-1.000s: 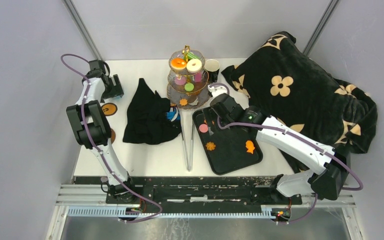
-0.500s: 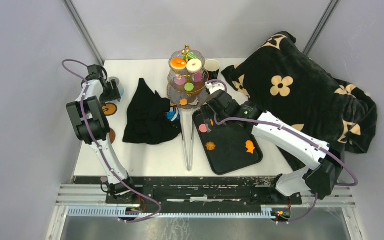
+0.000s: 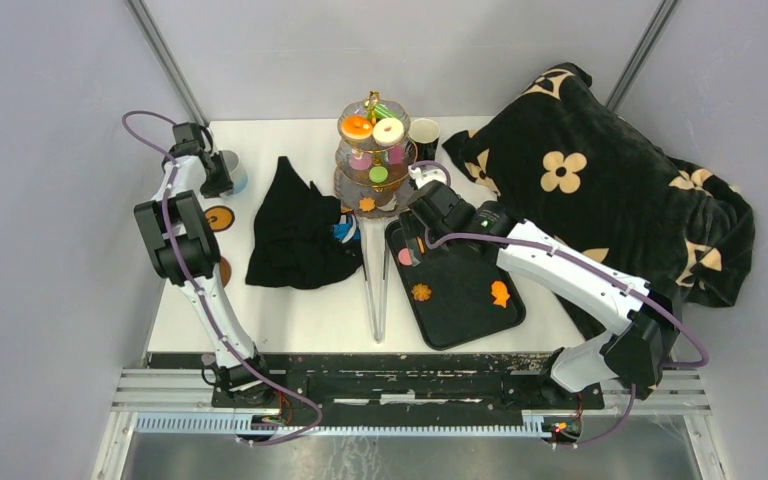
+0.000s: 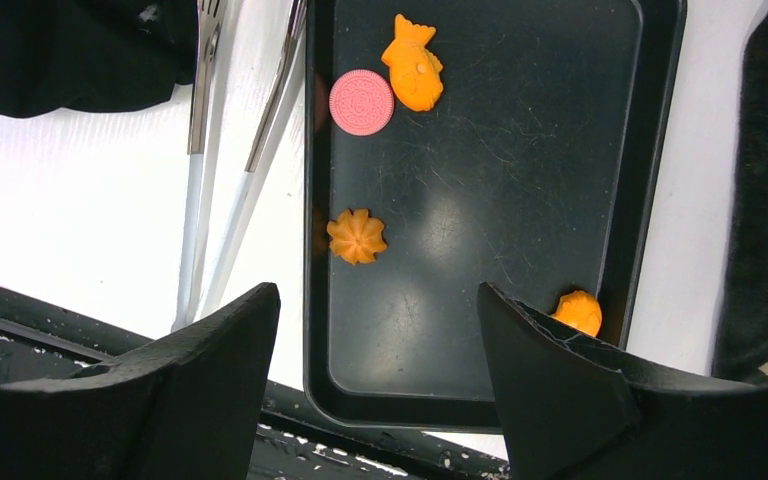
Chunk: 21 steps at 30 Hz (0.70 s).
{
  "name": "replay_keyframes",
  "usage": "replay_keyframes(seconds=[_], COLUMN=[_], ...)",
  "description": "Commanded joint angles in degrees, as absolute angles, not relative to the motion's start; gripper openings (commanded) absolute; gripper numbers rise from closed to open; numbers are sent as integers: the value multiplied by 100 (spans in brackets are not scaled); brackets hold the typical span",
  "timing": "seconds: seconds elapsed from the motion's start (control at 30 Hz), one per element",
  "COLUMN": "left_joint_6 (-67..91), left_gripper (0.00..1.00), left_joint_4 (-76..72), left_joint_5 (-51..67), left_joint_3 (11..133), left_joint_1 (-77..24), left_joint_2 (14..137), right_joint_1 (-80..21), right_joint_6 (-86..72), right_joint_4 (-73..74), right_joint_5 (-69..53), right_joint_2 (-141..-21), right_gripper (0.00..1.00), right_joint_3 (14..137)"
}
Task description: Serve the afternoon tea
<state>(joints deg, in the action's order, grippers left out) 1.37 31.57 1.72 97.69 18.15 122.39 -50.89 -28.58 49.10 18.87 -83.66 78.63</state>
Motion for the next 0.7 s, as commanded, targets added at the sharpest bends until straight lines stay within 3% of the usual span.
replay_keyframes(seconds=[0.0, 0.07, 0.2, 0.27, 0.67], left_joint_6=[-43, -5, 118, 226, 811], left_gripper=[36, 33, 10, 4, 3], left_joint_4=[3079, 3176, 3233, 3165, 2587], left_joint_5=[425, 415, 106, -17, -209], left_joint_3=[10091, 10124, 10006, 9850, 8793], left_joint_1=[1769, 1701, 1465, 1373, 1220], left_joint_2=[12231, 12160, 11878, 11714, 10489], right_joint_1=[-5078, -5080, -5080, -5078, -5080], right_joint_6=[-2954, -2993, -3015, -3031, -3209], right_joint_4=[4851, 4851, 4834, 4836, 4906], right_joint_5=[1907, 1896, 1987, 2071, 2373], right_joint_2=[-8360, -8346, -8176, -8029, -7045], right_gripper=[78, 78, 78, 78, 78], right_joint_3=[8046, 8045, 8025, 7996, 7541])
